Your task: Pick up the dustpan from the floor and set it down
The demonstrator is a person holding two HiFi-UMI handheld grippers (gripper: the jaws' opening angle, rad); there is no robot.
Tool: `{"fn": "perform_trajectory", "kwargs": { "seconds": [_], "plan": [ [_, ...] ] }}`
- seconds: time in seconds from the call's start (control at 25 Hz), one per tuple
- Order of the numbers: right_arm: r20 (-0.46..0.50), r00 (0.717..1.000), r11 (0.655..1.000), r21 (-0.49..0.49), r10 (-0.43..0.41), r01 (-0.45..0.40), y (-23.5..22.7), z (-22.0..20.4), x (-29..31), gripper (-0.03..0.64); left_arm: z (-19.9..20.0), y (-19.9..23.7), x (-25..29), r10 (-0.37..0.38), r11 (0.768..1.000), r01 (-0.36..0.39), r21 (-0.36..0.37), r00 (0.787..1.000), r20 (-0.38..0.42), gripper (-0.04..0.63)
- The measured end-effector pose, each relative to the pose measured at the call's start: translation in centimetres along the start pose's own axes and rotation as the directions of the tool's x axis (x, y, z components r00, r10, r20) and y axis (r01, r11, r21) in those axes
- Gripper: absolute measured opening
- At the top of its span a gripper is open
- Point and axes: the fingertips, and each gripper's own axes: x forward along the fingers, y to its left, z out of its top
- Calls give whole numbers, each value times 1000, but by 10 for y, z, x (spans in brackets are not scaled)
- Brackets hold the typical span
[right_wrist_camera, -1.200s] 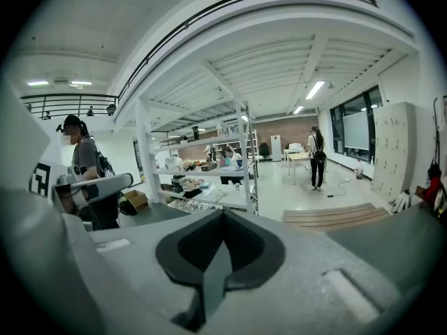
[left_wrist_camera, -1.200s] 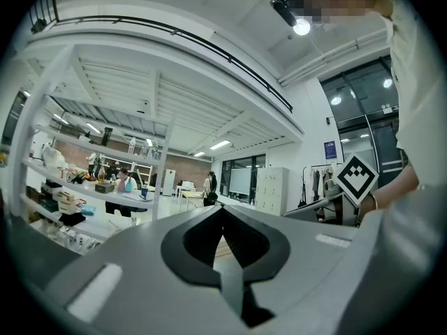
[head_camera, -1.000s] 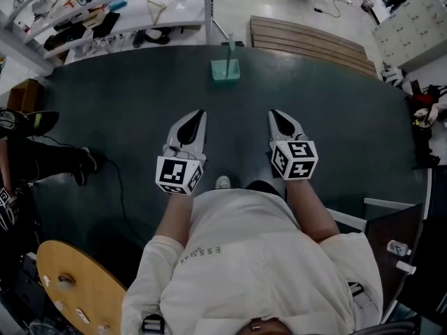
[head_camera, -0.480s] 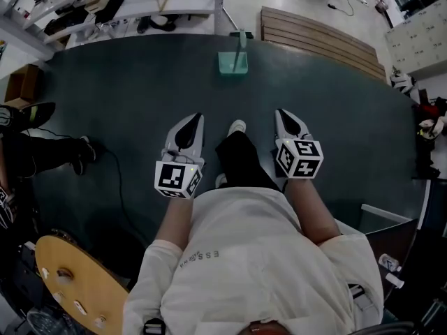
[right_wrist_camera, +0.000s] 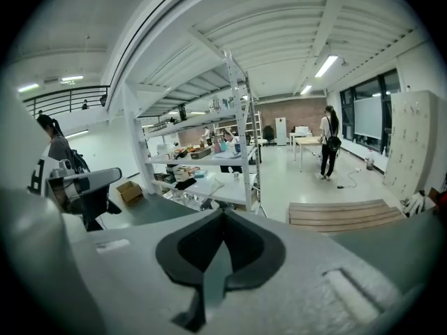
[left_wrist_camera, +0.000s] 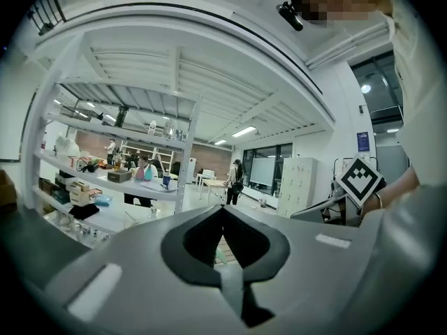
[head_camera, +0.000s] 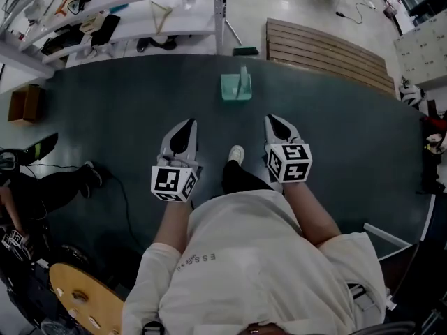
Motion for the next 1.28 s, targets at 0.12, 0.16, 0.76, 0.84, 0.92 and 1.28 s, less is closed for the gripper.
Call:
{"fn": "perform_trajectory", "kwargs": {
  "seconds": [0.12,0.16,0.76,0.84,0.92,1.28],
  "plan": [
    [-17,1000,1000,-13,6,-6,-21,24,40,-9,11,18,46,0,1000,0,3,1000,1,9],
    [-25,1000,1000,-16,9,-10,-27,30,52,-9,13,24,60,0,1000,0,3,1000,0,9],
    [-182,982,998,21,-58,63,-80,36,223,-9,-6,106,201,10,998,-13,-68,999,-46,9],
    [-205,978,998,34,-48,56,-77,30,246,30,-17,110,218,-19,997,13,-82,997,-71,9],
    [-246,968,998,46,-41,53,-75,19,270,125,-29,113,235,-57,995,48,-93,993,-100,9],
    [-487,870,994,29,-77,104,-101,-75,361,221,-71,137,292,-80,985,50,-167,981,-178,9]
  ]
}}
